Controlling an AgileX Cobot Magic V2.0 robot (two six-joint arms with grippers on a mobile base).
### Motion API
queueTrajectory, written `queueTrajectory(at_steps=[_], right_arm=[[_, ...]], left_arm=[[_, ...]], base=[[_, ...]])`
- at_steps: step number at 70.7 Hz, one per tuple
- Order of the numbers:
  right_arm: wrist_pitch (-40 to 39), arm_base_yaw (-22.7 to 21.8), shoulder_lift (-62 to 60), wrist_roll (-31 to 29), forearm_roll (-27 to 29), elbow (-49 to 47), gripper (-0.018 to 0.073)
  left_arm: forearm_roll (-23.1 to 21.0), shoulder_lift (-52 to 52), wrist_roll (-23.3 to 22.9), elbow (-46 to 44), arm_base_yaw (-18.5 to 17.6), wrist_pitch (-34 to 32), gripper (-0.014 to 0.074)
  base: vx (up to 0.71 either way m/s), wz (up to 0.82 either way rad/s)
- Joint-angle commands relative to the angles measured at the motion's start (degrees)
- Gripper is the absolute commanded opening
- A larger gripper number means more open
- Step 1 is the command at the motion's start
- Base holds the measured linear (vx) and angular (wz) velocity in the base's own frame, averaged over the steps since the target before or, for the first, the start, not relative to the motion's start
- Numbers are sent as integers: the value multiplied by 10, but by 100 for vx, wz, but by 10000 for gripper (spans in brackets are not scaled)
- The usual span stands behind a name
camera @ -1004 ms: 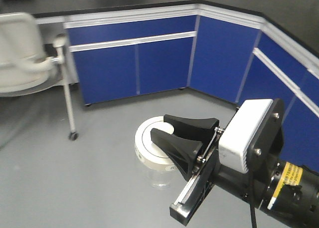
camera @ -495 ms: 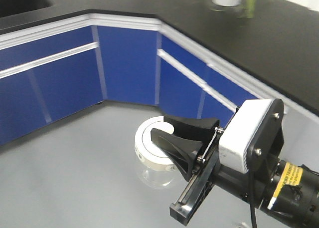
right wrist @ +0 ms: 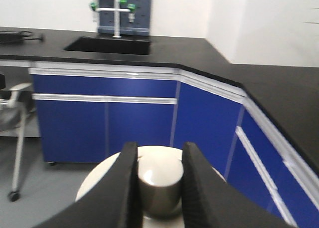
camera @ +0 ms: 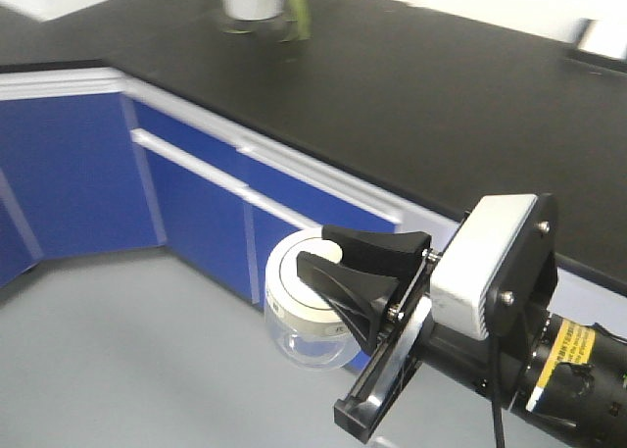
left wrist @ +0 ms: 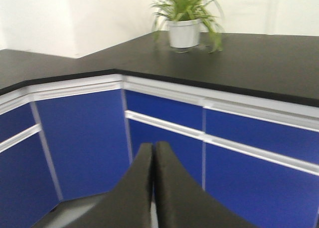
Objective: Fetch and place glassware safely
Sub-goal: 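Keep holding the jar in the right gripper while the base turns toward the black counter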
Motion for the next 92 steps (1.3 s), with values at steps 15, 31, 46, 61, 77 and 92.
queueTrajectory(at_steps=[15,31,46,61,77,92], right_arm=[[-61,0,-12,-3,1,-19,-4],[-61,0,-12,-3,1,-19,-4],[-61,0,-12,-3,1,-19,-4],[-61,0,-12,-3,1,-19,-4],[-61,0,-12,-3,1,-19,-4],[-61,0,-12,-3,1,-19,-4]], left_arm=[[-3,7,-5,-14,-3,-43,-7],[-3,7,-5,-14,-3,-43,-7],[-3,7,-5,-14,-3,-43,-7],[-3,7,-5,-14,-3,-43,-7],[-3,7,-5,-14,-3,-43,-7],[-3,7,-5,-14,-3,-43,-7]], base=[[16,-61],[16,-61],[16,-60],[15,-48],[13,-32],[11,-18]])
